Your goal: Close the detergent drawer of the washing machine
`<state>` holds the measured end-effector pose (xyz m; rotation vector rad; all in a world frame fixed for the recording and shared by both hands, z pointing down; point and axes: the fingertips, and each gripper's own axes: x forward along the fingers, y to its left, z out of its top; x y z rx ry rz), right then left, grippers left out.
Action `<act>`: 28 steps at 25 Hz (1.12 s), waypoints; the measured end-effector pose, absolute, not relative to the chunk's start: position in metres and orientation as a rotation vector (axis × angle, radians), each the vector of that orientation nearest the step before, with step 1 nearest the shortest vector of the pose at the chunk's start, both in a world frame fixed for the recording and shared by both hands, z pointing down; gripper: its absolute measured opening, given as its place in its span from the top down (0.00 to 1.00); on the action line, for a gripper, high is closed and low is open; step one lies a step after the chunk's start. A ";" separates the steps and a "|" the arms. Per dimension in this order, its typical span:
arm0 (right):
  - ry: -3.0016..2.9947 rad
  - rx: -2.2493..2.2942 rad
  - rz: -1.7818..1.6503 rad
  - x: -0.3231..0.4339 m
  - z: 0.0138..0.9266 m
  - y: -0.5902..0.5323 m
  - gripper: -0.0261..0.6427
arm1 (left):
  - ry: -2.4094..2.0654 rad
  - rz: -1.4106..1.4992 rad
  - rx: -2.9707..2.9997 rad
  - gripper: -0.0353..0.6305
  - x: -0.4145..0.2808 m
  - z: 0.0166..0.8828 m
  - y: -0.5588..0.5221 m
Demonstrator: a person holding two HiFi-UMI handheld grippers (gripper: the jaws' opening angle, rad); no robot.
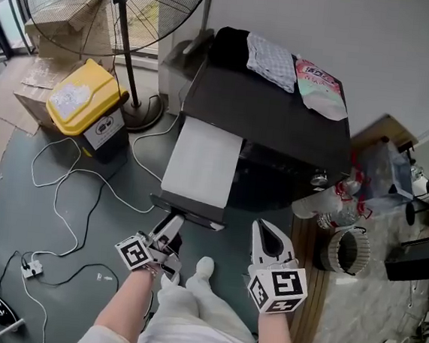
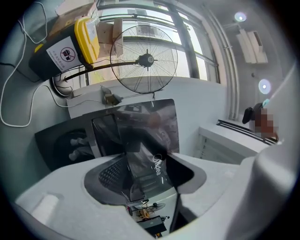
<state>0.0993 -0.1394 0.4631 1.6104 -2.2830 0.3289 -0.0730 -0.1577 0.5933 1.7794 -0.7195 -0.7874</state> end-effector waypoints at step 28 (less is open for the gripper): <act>-2.308 1.604 0.388 0.104 0.468 -0.159 0.96 | -0.792 -0.787 1.705 0.55 -0.062 0.584 -0.194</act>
